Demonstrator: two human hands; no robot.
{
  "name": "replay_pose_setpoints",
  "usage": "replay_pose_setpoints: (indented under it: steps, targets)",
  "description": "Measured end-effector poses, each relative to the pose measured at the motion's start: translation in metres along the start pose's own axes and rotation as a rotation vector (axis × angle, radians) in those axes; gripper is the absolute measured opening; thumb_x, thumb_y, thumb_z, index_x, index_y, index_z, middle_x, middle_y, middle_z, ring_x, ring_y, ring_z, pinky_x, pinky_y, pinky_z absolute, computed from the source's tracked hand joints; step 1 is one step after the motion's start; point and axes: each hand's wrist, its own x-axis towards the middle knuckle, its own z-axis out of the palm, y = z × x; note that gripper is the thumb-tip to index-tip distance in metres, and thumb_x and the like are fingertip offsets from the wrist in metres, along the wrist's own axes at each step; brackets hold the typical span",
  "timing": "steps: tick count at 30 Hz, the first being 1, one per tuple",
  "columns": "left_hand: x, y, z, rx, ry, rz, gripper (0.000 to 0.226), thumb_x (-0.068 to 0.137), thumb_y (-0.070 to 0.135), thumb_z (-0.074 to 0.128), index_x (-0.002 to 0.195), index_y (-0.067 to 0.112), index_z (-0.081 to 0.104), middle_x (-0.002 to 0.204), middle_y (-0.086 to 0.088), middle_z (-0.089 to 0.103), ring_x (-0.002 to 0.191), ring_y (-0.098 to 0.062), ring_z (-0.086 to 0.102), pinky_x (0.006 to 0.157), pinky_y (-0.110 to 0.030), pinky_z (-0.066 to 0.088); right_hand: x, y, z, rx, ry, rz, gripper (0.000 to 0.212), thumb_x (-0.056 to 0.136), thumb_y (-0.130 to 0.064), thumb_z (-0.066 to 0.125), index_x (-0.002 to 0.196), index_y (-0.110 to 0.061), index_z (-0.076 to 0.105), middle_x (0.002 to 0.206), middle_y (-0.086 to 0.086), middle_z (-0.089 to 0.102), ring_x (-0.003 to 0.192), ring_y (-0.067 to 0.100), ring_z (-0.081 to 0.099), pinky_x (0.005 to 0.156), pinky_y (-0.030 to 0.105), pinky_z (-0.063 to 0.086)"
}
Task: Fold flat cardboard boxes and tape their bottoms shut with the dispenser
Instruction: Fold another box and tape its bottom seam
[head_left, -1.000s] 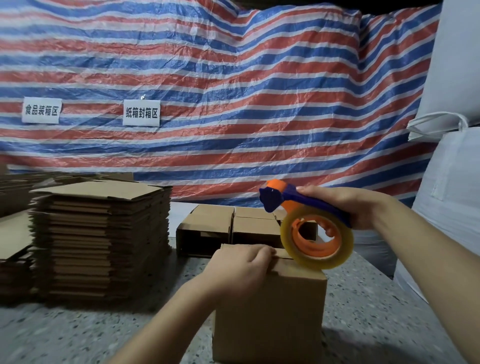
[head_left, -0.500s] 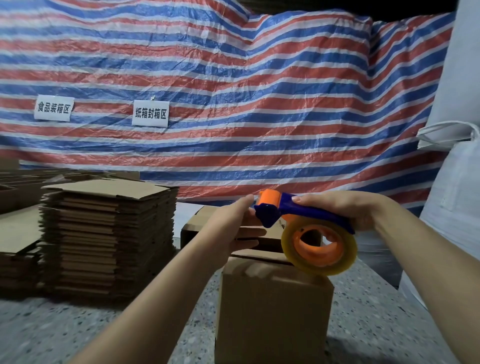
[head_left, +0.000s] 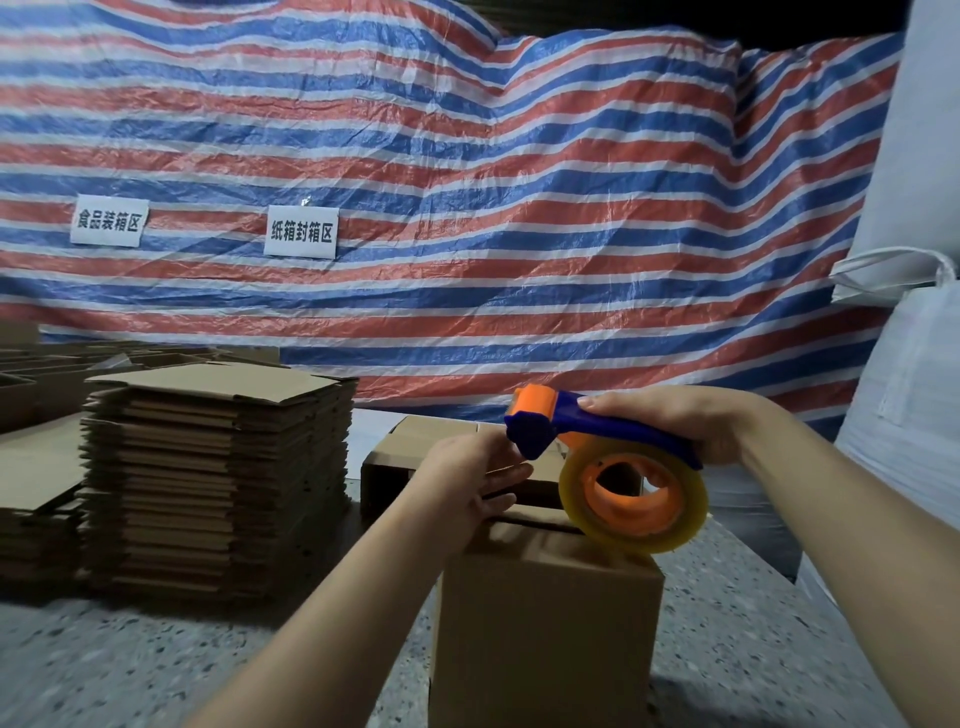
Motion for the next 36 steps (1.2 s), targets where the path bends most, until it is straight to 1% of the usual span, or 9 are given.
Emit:
replay_pose_setpoints:
  steps: [6, 8, 11, 13, 20, 22, 26, 30, 36]
  targets:
    - [0.001, -0.019, 0.006, -0.018, 0.119, 0.090, 0.027, 0.095, 0.012, 0.046, 0.069, 0.010, 0.053, 0.051, 0.003, 0.052, 0.040, -0.007, 0.047, 0.050, -0.025, 0.032, 0.005, -0.010, -0.003, -0.070, -0.050, 0.063, 0.089, 0.058, -0.077, 0.070, 0.121, -0.015, 0.064, 0.100, 0.008, 0.077, 0.077, 0.017, 0.072, 0.067, 0.029, 0.057]
    - [0.003, -0.019, 0.005, -0.039, 0.202, 0.073, 0.026, 0.096, 0.012, 0.045, 0.071, 0.008, 0.053, 0.050, 0.002, 0.049, 0.041, -0.009, 0.042, 0.048, -0.025, 0.037, 0.005, -0.015, -0.008, -0.115, -0.073, 0.099, 0.089, 0.059, -0.076, 0.071, 0.122, -0.014, 0.064, 0.100, 0.008, 0.077, 0.077, 0.016, 0.072, 0.067, 0.028, 0.057]
    - [0.007, -0.017, 0.003, -0.129, 0.300, 0.008, 0.026, 0.098, 0.017, 0.045, 0.076, 0.006, 0.053, 0.064, -0.005, 0.049, 0.052, -0.013, 0.046, 0.066, -0.034, 0.058, 0.000, -0.013, -0.022, -0.174, -0.077, 0.176, 0.090, 0.059, -0.075, 0.071, 0.121, -0.010, 0.065, 0.098, 0.009, 0.077, 0.075, 0.017, 0.071, 0.066, 0.029, 0.056]
    - [0.009, -0.016, 0.003, -0.179, 0.343, -0.016, 0.025, 0.100, 0.019, 0.045, 0.079, 0.008, 0.053, 0.071, -0.006, 0.048, 0.057, -0.014, 0.048, 0.080, -0.042, 0.061, -0.004, -0.008, -0.029, -0.208, -0.070, 0.209, 0.092, 0.055, -0.075, 0.072, 0.121, -0.011, 0.065, 0.103, 0.012, 0.077, 0.080, 0.019, 0.071, 0.072, 0.031, 0.057]
    - [0.003, -0.013, 0.007, -0.225, 0.375, 0.037, 0.018, 0.098, 0.015, 0.044, 0.085, 0.006, 0.053, 0.077, -0.007, 0.047, 0.064, -0.016, 0.052, 0.078, -0.041, 0.061, -0.001, -0.006, -0.026, -0.248, -0.076, 0.255, 0.094, 0.049, -0.074, 0.073, 0.119, -0.012, 0.066, 0.098, 0.009, 0.078, 0.074, 0.016, 0.072, 0.063, 0.026, 0.057]
    - [0.001, -0.008, 0.001, -0.152, 0.317, 0.027, 0.016, 0.097, 0.014, 0.044, 0.086, 0.007, 0.052, 0.073, -0.006, 0.048, 0.052, -0.015, 0.056, 0.073, -0.040, 0.061, 0.001, -0.008, -0.025, -0.273, -0.073, 0.282, 0.094, 0.047, -0.074, 0.074, 0.116, -0.011, 0.067, 0.093, 0.008, 0.078, 0.070, 0.015, 0.072, 0.061, 0.026, 0.057]
    - [0.001, -0.004, -0.029, 0.283, 0.216, 0.176, 0.015, 0.091, 0.016, 0.055, 0.078, 0.007, 0.055, 0.061, -0.007, 0.049, 0.033, -0.013, 0.046, 0.043, -0.029, 0.048, 0.007, -0.014, -0.023, -0.339, -0.061, 0.319, 0.097, 0.046, -0.076, 0.077, 0.116, -0.011, 0.066, 0.094, 0.008, 0.078, 0.072, 0.016, 0.073, 0.061, 0.027, 0.057]
    - [0.000, -0.012, -0.055, 0.585, 0.302, 0.237, 0.036, 0.087, 0.031, 0.068, 0.080, -0.005, 0.069, 0.061, -0.006, 0.057, 0.047, -0.015, 0.047, 0.049, -0.024, 0.037, 0.014, -0.027, -0.017, -0.427, -0.076, 0.353, 0.095, 0.047, -0.076, 0.079, 0.116, -0.012, 0.067, 0.094, 0.008, 0.079, 0.073, 0.017, 0.074, 0.061, 0.027, 0.057]
    - [-0.001, -0.024, -0.061, 0.559, 0.284, 0.197, 0.033, 0.092, 0.029, 0.062, 0.077, 0.001, 0.071, 0.059, -0.002, 0.060, 0.048, -0.012, 0.048, 0.043, -0.021, 0.039, 0.022, -0.043, -0.005, -0.523, -0.096, 0.394, 0.083, 0.059, -0.075, 0.077, 0.115, -0.015, 0.068, 0.098, 0.008, 0.079, 0.078, 0.019, 0.074, 0.066, 0.029, 0.058]
